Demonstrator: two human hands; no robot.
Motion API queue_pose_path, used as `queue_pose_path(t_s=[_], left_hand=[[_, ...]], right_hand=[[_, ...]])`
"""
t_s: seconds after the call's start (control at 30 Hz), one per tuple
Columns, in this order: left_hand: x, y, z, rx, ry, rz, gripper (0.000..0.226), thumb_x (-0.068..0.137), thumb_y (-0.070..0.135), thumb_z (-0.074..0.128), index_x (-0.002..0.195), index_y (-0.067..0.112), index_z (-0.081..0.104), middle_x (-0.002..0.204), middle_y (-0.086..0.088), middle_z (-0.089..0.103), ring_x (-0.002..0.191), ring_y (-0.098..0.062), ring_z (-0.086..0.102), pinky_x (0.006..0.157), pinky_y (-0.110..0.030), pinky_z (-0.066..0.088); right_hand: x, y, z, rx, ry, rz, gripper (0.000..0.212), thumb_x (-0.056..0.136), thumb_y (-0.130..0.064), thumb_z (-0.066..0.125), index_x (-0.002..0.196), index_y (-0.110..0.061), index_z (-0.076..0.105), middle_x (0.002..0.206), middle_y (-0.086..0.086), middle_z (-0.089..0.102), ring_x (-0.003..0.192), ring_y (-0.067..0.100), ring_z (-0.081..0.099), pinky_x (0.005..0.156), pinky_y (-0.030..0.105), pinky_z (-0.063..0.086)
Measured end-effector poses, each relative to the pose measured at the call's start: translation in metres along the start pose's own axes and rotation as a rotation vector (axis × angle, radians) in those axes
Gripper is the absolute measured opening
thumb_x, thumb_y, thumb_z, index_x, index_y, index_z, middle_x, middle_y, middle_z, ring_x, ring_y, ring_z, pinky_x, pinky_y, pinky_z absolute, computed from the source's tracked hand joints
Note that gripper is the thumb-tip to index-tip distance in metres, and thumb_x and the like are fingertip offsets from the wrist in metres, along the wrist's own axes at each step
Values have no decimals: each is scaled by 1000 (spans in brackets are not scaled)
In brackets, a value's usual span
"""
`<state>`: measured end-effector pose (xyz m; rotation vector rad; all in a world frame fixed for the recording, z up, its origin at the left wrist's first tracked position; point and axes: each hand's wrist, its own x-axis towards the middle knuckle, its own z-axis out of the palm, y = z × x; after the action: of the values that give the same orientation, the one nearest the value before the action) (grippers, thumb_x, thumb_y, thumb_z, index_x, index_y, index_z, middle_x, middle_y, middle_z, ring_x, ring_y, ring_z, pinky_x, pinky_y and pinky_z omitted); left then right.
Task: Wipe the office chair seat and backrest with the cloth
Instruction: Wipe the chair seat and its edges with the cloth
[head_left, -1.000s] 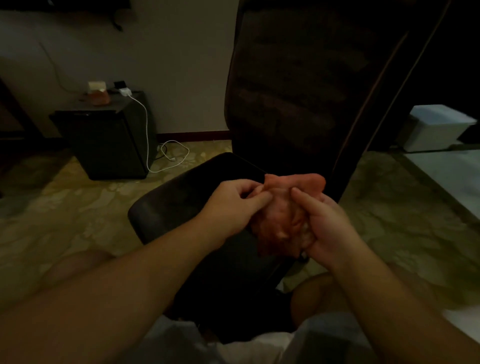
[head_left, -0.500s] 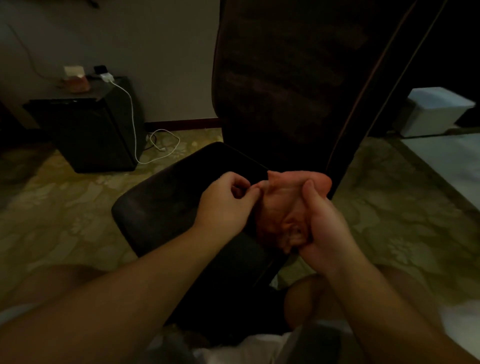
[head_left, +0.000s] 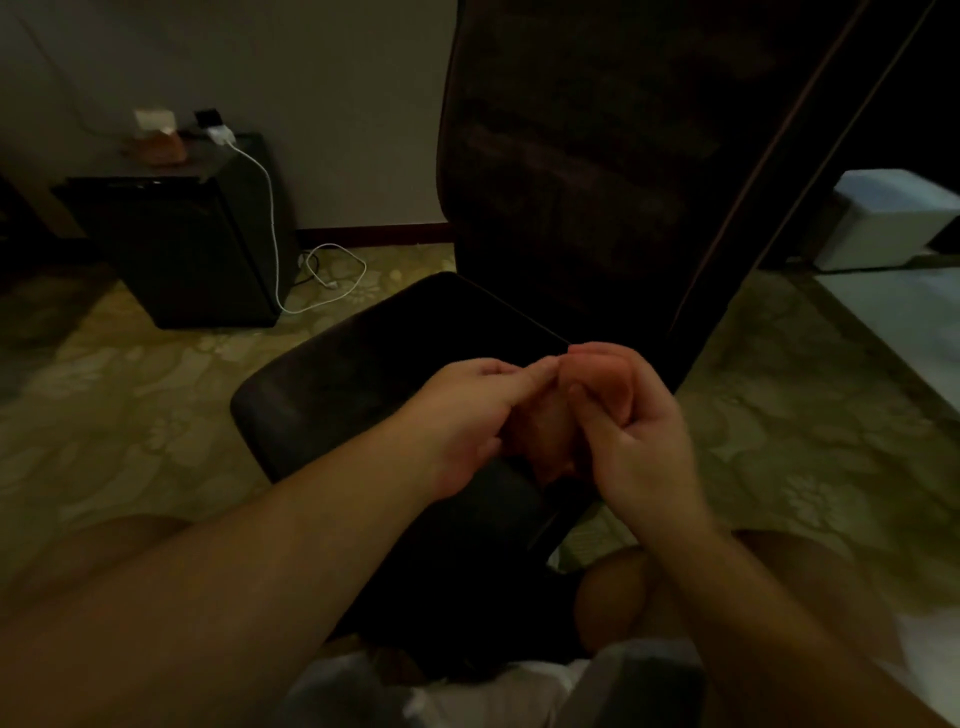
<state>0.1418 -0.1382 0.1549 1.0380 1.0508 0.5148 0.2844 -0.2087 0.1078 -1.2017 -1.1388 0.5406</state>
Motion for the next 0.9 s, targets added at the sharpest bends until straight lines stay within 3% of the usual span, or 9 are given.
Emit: queue_pose_path(t_s=[0.13, 0.27, 0.33, 0.37, 0.47, 0.57, 0.7, 0.8, 0.9], left_hand=[[-11, 5, -10, -88, -203, -196, 43, 98, 45, 67, 131, 18, 70, 119, -17, 75, 109, -27, 71, 101, -44, 57], [-5, 5, -17, 2, 20, 164, 23, 96, 20, 73, 119, 16, 73, 113, -5, 76, 96, -18, 73, 72, -36, 59], [-7, 7, -25, 257, 101, 346, 22, 92, 19, 79, 112, 25, 72, 110, 7, 74, 98, -8, 73, 75, -30, 62], [-8, 7, -28, 398, 119, 445, 22, 91, 19, 80, 109, 28, 71, 107, 10, 73, 97, -2, 71, 78, -26, 62], [-15, 13, -36, 703, 91, 681, 25, 88, 20, 83, 101, 35, 68, 99, 15, 71, 95, 5, 68, 82, -16, 56], [-21, 27, -46, 916, 40, 764, 34, 85, 21, 86, 106, 36, 63, 99, 21, 65, 97, 16, 61, 78, -3, 47], [-25, 43, -61, 974, -6, 776, 41, 84, 19, 86, 116, 31, 63, 107, 20, 63, 102, 13, 60, 83, -2, 47], [-27, 47, -70, 940, 13, 752, 41, 82, 21, 88, 112, 36, 65, 106, 19, 66, 102, 10, 62, 84, -6, 48], [-30, 47, -77, 911, 50, 716, 42, 80, 22, 89, 108, 41, 64, 104, 19, 66, 99, 14, 61, 79, -2, 46]], right_hand=[[-10, 11, -5, -489, -12, -228, 37, 96, -35, 65, 132, -45, 63, 142, -3, 49, 132, 22, 49, 108, 33, 42], [-19, 5, 3, -570, -42, 56, 59, 95, -56, 69, 150, -47, 51, 138, -7, 41, 121, 9, 45, 91, 4, 38], [-18, -1, 11, -271, -117, 362, 76, 85, -66, 62, 155, -40, 47, 137, 0, 56, 120, 14, 60, 90, 10, 50], [-16, -5, 14, -22, -127, 534, 82, 81, -71, 54, 155, -38, 47, 134, 6, 66, 118, 22, 67, 97, 25, 55], [-8, -12, 19, 483, -192, 802, 71, 93, -70, 39, 154, -34, 48, 124, 18, 75, 116, 38, 73, 109, 55, 50], [4, -22, 26, 523, -172, 733, 41, 106, -36, 54, 147, -37, 54, 127, 13, 75, 114, 34, 74, 102, 59, 56], [15, -21, 33, -373, -154, 145, 52, 92, -29, 79, 135, -51, 59, 123, -12, 64, 107, 3, 67, 89, 24, 58], [19, -22, 38, -217, -230, 148, 30, 93, -21, 79, 110, -44, 71, 109, -14, 72, 99, 0, 69, 80, 19, 58], [23, -22, 39, -250, -160, 147, 19, 90, -23, 82, 87, -38, 73, 94, -10, 75, 86, 8, 73, 75, 33, 62]])
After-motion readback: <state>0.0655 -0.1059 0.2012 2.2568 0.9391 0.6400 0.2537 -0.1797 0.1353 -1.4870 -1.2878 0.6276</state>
